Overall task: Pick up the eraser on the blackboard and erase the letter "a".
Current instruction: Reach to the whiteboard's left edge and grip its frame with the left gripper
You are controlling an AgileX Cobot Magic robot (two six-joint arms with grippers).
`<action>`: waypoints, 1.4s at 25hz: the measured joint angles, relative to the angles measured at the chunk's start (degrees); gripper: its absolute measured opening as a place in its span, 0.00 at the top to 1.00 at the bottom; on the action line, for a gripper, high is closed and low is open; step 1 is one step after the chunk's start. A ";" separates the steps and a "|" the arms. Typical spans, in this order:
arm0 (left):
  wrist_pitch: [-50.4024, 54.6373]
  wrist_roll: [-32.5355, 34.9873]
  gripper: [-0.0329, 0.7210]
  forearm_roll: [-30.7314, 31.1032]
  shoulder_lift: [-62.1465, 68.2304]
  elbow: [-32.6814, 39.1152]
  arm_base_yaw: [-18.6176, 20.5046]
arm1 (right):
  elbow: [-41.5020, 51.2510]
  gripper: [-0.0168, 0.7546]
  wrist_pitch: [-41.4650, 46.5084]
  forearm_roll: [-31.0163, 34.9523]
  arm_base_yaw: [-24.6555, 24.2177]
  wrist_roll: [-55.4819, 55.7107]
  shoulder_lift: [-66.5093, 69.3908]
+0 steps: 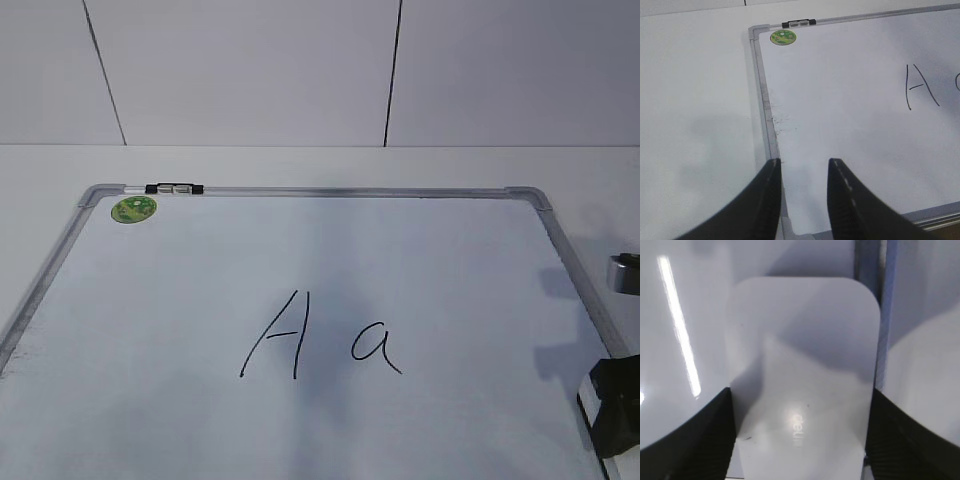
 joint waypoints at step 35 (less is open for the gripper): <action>-0.25 -0.41 0.64 -4.02 12.11 0.00 -1.32 | -1.09 0.28 0.75 -0.51 0.00 0.00 0.06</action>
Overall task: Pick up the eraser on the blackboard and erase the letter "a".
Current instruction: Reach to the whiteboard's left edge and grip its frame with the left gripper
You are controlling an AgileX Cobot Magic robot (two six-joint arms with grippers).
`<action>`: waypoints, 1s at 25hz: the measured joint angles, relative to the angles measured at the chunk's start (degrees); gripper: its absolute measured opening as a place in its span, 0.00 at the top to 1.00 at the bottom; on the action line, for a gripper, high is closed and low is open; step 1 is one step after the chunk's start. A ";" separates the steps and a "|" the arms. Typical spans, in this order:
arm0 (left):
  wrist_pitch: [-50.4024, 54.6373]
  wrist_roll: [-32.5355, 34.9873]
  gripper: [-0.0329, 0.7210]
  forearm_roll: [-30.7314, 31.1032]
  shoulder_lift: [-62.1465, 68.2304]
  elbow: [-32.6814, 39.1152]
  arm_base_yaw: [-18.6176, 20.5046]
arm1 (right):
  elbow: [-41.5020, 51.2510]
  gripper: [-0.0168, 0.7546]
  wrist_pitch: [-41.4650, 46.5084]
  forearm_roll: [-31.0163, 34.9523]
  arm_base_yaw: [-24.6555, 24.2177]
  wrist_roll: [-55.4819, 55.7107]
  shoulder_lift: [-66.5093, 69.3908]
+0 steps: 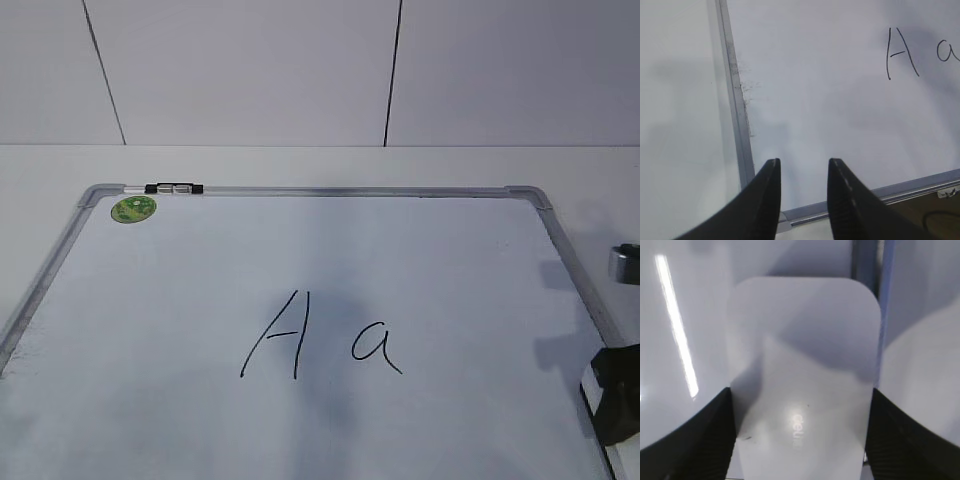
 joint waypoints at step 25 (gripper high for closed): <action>0.82 -7.82 0.62 1.15 29.92 -5.15 0.00 | -4.92 0.28 4.16 0.40 0.00 0.00 0.00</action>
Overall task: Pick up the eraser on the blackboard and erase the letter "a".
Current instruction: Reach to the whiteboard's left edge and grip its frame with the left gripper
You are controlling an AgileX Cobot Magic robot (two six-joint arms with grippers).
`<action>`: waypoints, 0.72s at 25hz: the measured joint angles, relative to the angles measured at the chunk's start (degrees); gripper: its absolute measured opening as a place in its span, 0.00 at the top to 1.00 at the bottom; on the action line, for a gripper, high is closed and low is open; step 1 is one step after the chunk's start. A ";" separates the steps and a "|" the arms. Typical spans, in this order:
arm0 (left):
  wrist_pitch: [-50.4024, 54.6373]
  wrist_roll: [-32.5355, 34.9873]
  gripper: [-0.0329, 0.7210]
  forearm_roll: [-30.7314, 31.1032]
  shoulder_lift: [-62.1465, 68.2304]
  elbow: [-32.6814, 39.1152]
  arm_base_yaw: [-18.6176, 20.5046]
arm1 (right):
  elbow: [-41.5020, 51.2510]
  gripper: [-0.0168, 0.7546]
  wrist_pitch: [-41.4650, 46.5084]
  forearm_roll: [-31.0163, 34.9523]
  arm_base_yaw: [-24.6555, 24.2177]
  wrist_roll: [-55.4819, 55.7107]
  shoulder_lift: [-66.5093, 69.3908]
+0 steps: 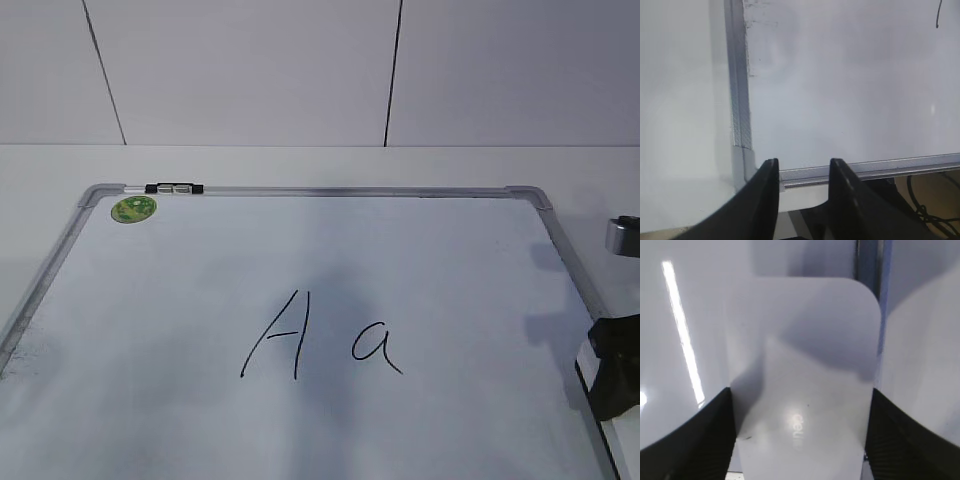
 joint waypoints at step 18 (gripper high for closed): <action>-4.92 -0.71 0.59 8.11 31.86 -16.18 0.00 | 0.00 0.28 0.16 0.11 0.00 0.00 0.00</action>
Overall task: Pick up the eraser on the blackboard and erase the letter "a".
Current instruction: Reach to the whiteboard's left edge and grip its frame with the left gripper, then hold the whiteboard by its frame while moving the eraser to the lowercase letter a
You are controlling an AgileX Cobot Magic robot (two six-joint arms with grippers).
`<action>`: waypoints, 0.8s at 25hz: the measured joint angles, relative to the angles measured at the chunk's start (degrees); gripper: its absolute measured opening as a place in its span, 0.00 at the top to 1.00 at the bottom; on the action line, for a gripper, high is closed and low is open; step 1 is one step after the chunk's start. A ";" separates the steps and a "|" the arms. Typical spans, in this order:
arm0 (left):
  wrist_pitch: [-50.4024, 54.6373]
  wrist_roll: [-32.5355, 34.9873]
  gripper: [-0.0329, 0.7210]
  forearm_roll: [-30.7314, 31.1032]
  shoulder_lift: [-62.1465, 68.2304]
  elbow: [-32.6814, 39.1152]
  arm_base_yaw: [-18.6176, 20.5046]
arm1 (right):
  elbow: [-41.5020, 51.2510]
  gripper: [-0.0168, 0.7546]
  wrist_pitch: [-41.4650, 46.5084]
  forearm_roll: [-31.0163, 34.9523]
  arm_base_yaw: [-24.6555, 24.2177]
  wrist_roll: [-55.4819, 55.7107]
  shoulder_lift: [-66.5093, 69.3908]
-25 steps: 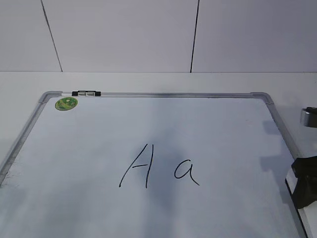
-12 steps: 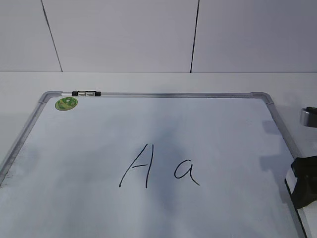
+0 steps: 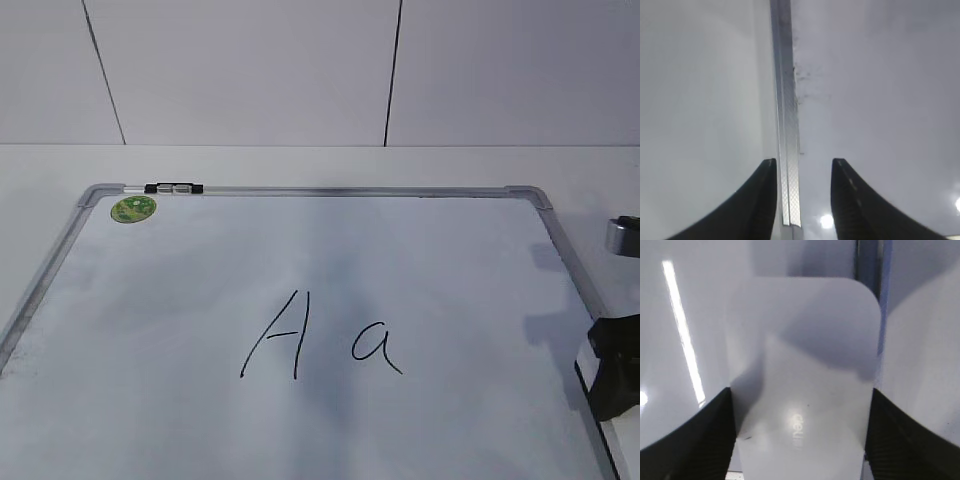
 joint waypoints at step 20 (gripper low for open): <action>-9.08 -0.02 0.59 2.92 24.29 -10.58 0.00 | 0.00 0.28 0.25 0.00 0.00 0.00 0.00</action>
